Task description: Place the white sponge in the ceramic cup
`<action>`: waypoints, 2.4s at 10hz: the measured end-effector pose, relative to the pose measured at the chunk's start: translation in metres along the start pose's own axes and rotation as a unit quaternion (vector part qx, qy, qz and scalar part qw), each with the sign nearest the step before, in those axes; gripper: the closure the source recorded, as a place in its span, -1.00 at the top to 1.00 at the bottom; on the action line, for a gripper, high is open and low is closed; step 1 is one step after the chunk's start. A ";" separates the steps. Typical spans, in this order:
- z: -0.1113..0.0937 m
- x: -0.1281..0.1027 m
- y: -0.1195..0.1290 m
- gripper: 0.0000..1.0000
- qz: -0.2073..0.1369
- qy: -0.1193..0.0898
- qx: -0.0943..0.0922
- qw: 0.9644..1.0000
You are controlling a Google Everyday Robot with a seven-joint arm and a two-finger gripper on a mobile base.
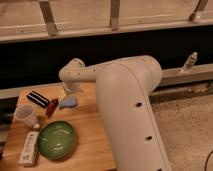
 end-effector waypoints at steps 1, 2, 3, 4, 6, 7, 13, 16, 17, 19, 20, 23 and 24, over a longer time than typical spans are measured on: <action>0.001 -0.001 0.000 0.60 0.001 -0.001 -0.002 1.000; 0.002 -0.001 0.000 0.60 0.001 0.000 -0.002 1.000; 0.001 -0.001 0.000 0.60 0.000 0.000 -0.001 1.000; 0.001 0.000 -0.001 0.60 0.000 0.001 0.000 1.000; 0.010 0.001 -0.002 0.60 -0.007 0.026 0.013 1.000; 0.022 -0.001 0.003 0.60 -0.014 0.043 0.015 0.999; 0.058 0.000 0.008 0.60 -0.005 0.085 -0.006 0.996; 0.073 0.001 0.012 0.60 0.002 0.081 -0.036 0.996; 0.077 0.000 0.017 0.60 0.001 0.079 -0.047 0.996; 0.082 0.000 0.022 0.54 0.001 0.075 -0.060 0.995; 0.083 0.001 0.025 0.36 -0.001 0.071 -0.066 0.995; 0.082 0.003 0.025 -0.29 -0.003 0.061 -0.075 0.995; 0.082 0.004 0.026 -0.48 -0.003 0.059 -0.078 0.995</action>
